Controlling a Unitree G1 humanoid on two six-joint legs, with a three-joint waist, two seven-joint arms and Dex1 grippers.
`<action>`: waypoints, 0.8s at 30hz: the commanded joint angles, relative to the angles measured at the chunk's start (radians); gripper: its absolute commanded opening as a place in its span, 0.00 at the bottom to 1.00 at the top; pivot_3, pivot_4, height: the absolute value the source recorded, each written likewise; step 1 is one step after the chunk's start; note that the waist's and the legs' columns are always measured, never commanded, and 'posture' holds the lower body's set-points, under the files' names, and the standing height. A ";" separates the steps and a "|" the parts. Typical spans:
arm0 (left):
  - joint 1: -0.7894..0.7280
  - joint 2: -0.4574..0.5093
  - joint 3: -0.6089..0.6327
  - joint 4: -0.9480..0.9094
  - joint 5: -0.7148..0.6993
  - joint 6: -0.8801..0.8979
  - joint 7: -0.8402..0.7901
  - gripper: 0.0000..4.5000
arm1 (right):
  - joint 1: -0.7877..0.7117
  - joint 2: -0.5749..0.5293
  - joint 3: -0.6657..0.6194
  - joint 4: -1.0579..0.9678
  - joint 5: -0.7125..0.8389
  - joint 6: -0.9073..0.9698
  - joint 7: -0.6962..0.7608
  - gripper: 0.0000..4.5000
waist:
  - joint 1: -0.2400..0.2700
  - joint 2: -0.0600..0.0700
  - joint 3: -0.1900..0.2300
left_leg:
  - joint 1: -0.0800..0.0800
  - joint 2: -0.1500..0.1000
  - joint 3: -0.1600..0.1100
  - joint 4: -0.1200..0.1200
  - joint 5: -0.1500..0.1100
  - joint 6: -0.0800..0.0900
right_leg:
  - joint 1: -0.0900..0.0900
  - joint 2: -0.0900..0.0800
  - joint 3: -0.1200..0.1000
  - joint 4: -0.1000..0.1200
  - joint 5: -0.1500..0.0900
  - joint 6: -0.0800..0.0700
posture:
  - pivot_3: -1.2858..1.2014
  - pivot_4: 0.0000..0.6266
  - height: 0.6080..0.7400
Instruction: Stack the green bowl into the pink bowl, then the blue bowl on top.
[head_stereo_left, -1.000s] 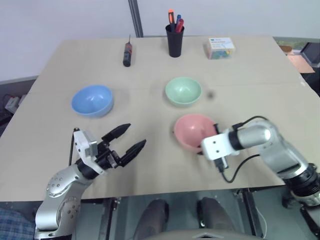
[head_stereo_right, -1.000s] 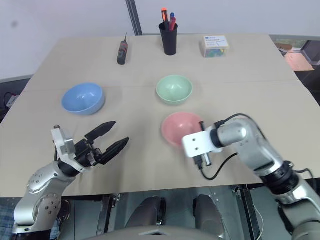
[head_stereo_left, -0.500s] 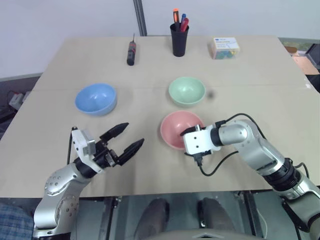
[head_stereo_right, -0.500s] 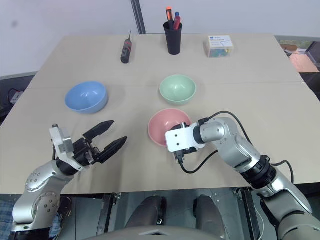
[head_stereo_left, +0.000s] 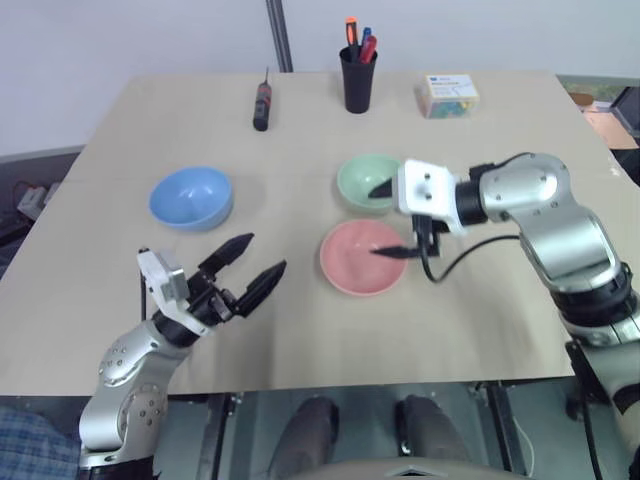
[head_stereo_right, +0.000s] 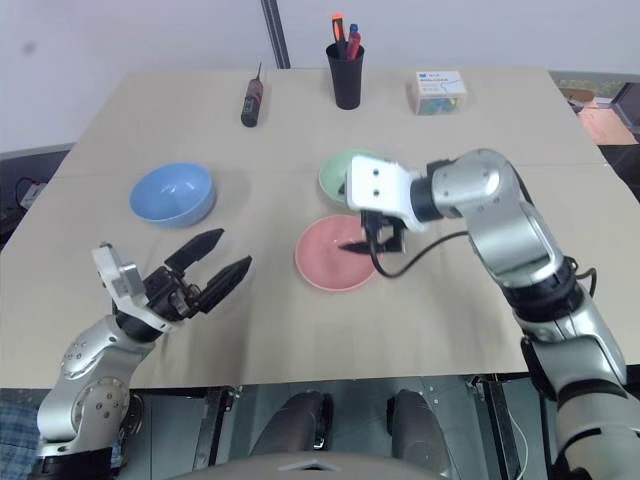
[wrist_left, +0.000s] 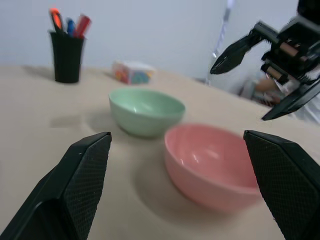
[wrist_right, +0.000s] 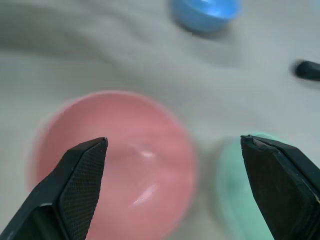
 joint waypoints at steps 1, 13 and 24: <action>-0.008 -0.003 0.027 -0.020 -0.002 -0.016 0.016 1.00 | -0.057 0.054 0.003 0.121 -0.012 -0.030 -0.078 0.99 | -0.002 0.000 0.000 | -0.001 0.000 0.000 0.000 0.000 0.000 | -0.001 0.000 0.000 0.000 0.000 0.000 | 0.52 0.24 1.00; -0.043 -0.033 0.083 -0.016 -0.025 -0.018 0.103 1.00 | -0.198 0.246 0.048 0.620 -0.099 -0.234 -0.259 0.99 | -0.027 0.000 0.000 | -0.014 -0.001 0.006 0.002 0.001 -0.002 | -0.021 0.000 0.002 0.013 0.000 0.000 | 0.52 0.24 1.00; -0.025 -0.042 0.094 -0.030 -0.025 -0.015 0.119 1.00 | -0.262 0.330 0.056 0.942 -0.151 -0.394 -0.319 0.77 | -0.030 0.000 0.000 | -0.014 -0.001 0.006 0.002 0.002 -0.002 | -0.021 0.004 0.003 0.014 0.000 0.000 | 0.52 0.24 1.00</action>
